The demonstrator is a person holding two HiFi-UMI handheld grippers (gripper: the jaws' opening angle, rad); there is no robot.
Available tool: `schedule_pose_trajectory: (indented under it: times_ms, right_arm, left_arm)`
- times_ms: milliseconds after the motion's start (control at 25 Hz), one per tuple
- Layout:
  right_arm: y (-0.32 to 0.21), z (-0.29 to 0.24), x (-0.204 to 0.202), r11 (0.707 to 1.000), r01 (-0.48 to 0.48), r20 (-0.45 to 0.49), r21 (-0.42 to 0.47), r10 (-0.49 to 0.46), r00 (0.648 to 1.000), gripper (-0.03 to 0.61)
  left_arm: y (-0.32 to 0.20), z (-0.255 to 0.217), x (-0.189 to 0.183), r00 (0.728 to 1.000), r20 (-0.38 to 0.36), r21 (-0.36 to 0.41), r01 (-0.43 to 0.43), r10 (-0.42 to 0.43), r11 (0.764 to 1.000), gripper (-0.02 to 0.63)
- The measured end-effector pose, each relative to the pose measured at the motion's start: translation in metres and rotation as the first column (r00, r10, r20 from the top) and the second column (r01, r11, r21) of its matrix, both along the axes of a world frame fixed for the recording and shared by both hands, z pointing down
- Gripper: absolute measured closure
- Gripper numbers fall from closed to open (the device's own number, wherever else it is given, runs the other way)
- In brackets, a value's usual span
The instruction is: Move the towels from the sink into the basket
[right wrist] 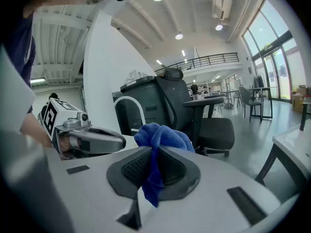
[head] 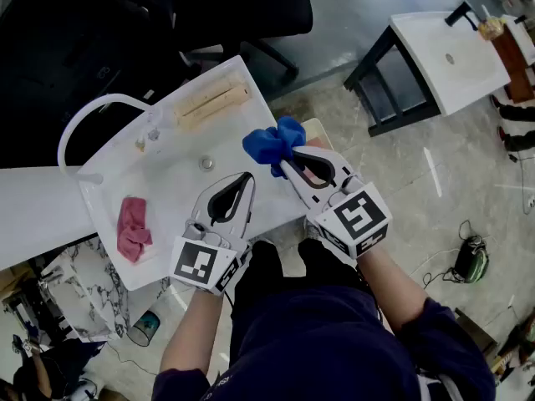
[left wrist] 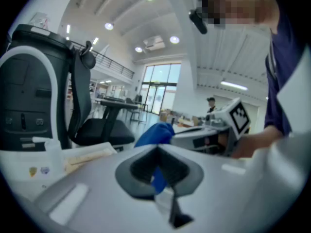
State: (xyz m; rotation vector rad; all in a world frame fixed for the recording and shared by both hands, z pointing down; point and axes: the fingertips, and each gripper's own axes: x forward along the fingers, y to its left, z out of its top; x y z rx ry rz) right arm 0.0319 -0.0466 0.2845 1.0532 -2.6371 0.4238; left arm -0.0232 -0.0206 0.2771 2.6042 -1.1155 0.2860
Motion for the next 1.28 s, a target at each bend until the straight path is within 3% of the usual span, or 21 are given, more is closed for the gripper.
schedule_pose_trajectory:
  times_ms: [560,1280]
  right_arm:
    - [-0.013,0.034,0.125,0.997,-0.073,0.007,-0.033,0.073,0.997,0.543]
    - [-0.010,0.106,0.197,0.985,-0.132,-0.011,-0.111,0.131,0.991,0.543]
  left_arm:
    - [-0.017,0.030,0.131,0.997,0.009,-0.033,-0.076,0.076,0.997,0.606]
    - [-0.006,0.088,0.219,0.987,0.002,-0.113,-0.162,0.164,0.980,0.606]
